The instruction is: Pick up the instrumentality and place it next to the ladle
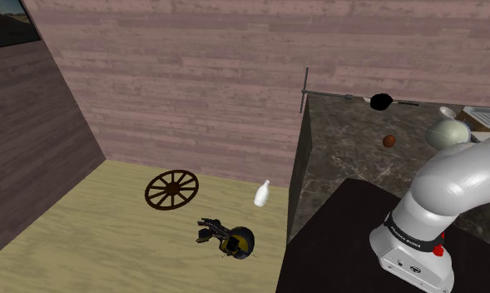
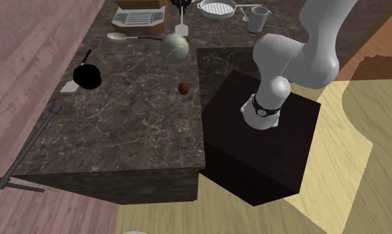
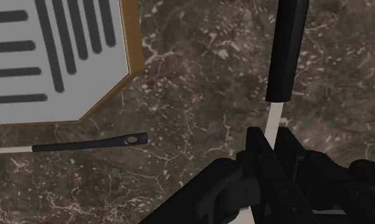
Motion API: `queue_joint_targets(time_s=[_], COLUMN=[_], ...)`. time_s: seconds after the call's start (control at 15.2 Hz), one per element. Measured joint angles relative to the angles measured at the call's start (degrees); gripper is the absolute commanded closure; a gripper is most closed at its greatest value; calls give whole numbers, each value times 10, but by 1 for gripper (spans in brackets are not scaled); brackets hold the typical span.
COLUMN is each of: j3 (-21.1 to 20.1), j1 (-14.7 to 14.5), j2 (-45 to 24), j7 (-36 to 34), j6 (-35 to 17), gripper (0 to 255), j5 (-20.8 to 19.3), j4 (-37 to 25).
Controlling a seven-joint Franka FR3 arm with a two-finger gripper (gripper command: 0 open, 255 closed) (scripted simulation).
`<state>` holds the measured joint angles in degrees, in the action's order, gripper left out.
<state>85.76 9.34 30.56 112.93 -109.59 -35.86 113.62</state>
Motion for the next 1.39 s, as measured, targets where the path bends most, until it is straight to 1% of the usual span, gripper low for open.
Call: queue_joint_targets(time_s=[0.2,0.26,0.33,0.59,1.19,1.39], j3=[69,87,103,128,167,186], j1=[-50,-66,-79,-96,-113,-127], j2=[15,22,28,41,61,71], j7=[34,45,47,43,23,15], j6=[11,20,19,1,-48,-62], gripper=[255,255,255,255,255,255], j5=[-13,-16,-23,-39,-71,-85], j4=[-54,-77,-84,-78,-43,-38])
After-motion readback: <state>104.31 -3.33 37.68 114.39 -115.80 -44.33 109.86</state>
